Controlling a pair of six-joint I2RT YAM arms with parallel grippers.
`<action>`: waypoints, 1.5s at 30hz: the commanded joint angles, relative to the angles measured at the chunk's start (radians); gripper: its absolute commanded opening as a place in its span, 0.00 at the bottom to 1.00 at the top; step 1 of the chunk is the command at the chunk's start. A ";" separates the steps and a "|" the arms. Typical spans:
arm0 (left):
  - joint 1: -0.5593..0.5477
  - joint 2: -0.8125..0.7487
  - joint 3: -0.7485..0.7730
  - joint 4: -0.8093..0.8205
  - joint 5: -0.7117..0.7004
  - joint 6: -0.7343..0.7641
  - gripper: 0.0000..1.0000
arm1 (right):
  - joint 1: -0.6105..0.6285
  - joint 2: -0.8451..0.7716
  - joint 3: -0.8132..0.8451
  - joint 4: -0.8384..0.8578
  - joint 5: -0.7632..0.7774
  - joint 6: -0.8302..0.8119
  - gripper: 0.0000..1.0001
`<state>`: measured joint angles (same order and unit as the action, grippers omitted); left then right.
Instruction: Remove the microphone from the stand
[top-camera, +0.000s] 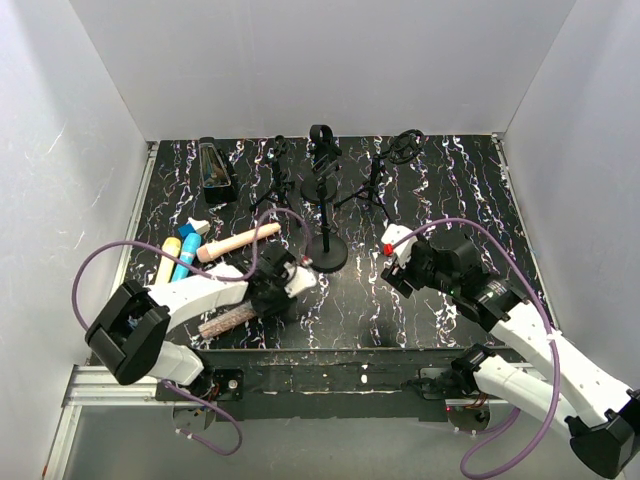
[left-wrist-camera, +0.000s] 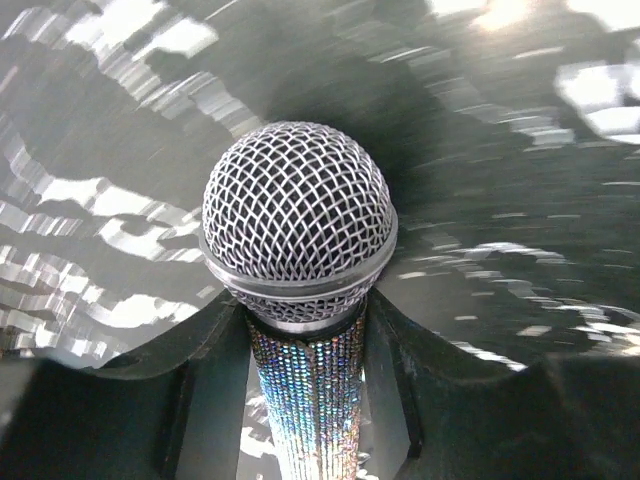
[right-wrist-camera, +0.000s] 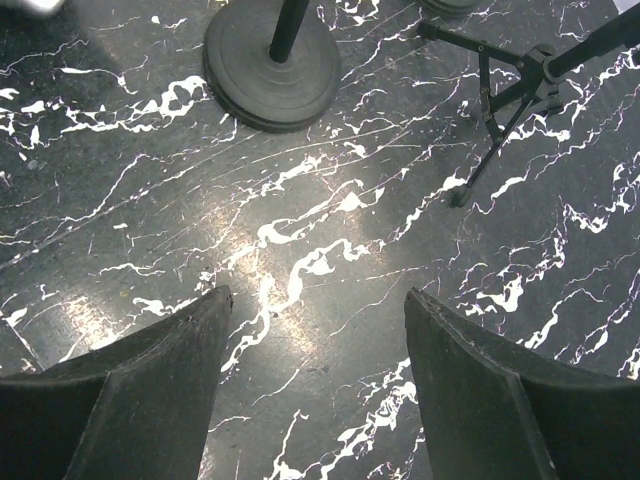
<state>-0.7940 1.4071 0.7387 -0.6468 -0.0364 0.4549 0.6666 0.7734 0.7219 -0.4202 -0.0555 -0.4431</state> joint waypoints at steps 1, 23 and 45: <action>0.200 -0.051 -0.018 0.030 -0.230 -0.096 0.00 | -0.005 0.018 0.039 0.075 -0.012 -0.020 0.76; 0.426 -0.089 0.148 -0.056 -0.041 -0.137 0.66 | -0.009 0.032 0.099 0.020 0.017 -0.066 0.76; 0.558 0.493 0.481 0.220 0.024 -0.044 0.47 | -0.015 0.033 0.163 -0.074 0.026 -0.081 0.75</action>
<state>-0.2836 1.8591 1.1950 -0.4732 -0.0177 0.3813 0.6601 0.8284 0.8421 -0.4793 -0.0395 -0.5026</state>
